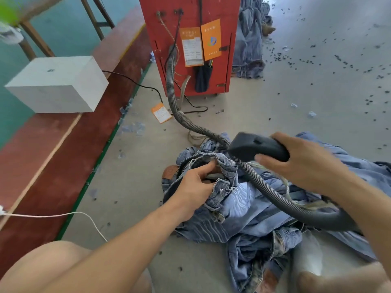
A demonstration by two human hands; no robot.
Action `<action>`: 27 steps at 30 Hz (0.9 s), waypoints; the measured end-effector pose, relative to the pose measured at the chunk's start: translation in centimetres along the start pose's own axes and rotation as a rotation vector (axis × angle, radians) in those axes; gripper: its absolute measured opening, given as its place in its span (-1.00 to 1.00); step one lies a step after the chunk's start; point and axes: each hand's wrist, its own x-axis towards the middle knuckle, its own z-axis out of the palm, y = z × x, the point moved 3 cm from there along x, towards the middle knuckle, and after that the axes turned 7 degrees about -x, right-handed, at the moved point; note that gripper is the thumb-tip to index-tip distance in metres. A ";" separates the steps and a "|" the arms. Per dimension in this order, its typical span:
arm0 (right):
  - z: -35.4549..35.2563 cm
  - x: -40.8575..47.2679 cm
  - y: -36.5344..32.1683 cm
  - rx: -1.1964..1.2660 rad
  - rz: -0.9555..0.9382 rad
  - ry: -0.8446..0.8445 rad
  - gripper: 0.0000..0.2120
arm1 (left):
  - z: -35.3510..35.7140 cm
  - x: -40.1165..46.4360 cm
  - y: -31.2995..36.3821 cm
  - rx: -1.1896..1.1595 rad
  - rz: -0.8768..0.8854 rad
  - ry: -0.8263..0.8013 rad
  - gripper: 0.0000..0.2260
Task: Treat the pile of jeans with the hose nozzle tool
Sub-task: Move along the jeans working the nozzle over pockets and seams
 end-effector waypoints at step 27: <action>1.8 -0.4 -0.4 0.116 -0.175 0.058 -0.72 | -0.9 -0.2 -0.1 -0.566 -0.228 -0.161 -0.49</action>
